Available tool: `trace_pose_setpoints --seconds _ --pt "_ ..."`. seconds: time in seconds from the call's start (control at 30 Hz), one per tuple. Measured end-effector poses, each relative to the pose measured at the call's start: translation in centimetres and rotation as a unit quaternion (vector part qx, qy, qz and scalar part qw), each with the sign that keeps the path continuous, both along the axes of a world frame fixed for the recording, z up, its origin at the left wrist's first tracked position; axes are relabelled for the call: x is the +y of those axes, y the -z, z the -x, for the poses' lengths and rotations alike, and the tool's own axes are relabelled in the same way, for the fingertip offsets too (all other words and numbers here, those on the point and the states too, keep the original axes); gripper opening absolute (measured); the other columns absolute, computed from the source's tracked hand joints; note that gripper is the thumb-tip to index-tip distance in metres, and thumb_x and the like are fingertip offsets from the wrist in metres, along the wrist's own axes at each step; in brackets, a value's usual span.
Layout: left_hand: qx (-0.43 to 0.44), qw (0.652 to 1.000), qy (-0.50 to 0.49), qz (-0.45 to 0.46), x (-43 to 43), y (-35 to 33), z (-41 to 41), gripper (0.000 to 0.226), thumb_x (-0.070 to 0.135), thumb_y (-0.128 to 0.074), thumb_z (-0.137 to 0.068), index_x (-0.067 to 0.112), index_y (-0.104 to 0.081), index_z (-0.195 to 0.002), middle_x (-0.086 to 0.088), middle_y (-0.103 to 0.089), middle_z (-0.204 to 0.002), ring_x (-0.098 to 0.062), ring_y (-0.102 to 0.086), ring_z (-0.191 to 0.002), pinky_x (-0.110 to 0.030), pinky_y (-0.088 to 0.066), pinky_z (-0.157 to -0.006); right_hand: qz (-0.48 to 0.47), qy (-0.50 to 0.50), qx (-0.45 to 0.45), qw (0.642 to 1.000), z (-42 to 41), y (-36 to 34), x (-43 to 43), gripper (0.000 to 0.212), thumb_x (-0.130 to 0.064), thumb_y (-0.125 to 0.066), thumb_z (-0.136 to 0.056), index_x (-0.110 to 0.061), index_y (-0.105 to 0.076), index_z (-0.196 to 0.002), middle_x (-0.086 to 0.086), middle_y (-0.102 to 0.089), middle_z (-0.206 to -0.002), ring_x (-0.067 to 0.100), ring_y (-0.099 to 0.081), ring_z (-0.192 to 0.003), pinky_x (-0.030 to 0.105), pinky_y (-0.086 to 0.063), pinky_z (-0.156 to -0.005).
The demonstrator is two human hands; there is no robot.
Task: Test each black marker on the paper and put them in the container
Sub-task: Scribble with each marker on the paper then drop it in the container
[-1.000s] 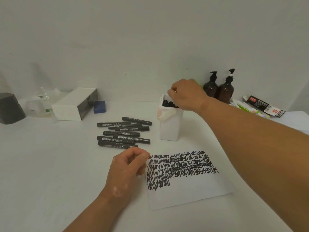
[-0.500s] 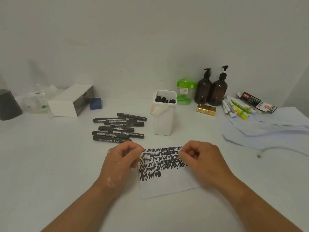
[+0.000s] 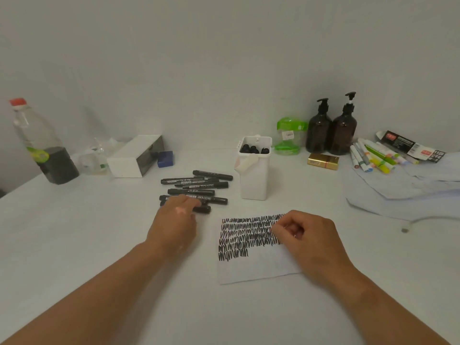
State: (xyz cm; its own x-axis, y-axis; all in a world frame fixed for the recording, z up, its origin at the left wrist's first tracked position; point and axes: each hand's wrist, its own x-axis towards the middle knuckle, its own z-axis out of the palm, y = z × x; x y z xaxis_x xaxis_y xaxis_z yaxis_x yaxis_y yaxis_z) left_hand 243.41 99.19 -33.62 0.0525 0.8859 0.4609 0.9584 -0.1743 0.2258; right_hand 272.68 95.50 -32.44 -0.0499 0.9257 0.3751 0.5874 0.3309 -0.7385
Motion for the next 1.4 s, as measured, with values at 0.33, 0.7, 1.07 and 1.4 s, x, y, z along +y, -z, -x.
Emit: trace_pose_setpoints --seconds 0.33,0.7,1.07,1.4 --pt "0.139 0.990 -0.017 0.006 1.4 0.3 1.5 0.027 0.020 -0.063 -0.093 0.020 -0.071 -0.119 -0.002 -0.064 -0.110 -0.029 -0.056 -0.104 -0.040 -0.040 -0.086 0.020 0.001 0.032 0.999 -0.7 -0.1 0.5 0.017 -0.030 -0.079 -0.083 -0.030 -0.072 -0.067 -0.016 -0.064 -0.058 0.002 -0.053 -0.053 0.013 -0.043 -0.057" --pt "-0.219 0.974 0.054 0.031 -1.7 -4.3 -3.1 0.020 0.033 -0.072 -0.090 0.034 -0.062 -0.107 0.018 -0.066 -0.081 0.000 -0.063 -0.078 -0.019 -0.047 -0.071 0.044 -0.032 0.033 0.998 -0.5 -0.2 0.2 0.015 -0.033 -0.080 -0.082 -0.030 -0.072 -0.069 -0.016 -0.063 -0.058 0.003 -0.050 -0.053 0.014 -0.040 -0.056" --pt "-0.678 0.683 0.177 0.205 -4.2 -1.3 -7.5 0.035 0.004 -0.072 -0.076 0.008 -0.063 -0.109 -0.019 -0.073 -0.098 -0.032 -0.071 -0.083 -0.038 -0.058 -0.078 0.084 -0.136 0.006 0.987 0.6 -0.3 -0.7 0.018 -0.041 -0.078 -0.085 -0.043 -0.069 -0.101 -0.024 -0.073 -0.086 0.001 -0.063 -0.074 0.011 -0.045 -0.067" --pt "-0.219 0.941 0.234 0.111 -5.7 -1.1 -7.2 0.030 0.021 -0.056 -0.097 0.033 -0.063 -0.123 0.015 -0.069 -0.095 -0.009 -0.064 -0.086 -0.019 -0.049 -0.075 0.110 -0.140 0.170 0.969 0.6 -0.6 -0.4 0.021 -0.031 -0.082 -0.072 -0.038 -0.077 -0.091 -0.008 -0.078 -0.088 0.014 -0.072 -0.078 0.020 -0.056 -0.072"
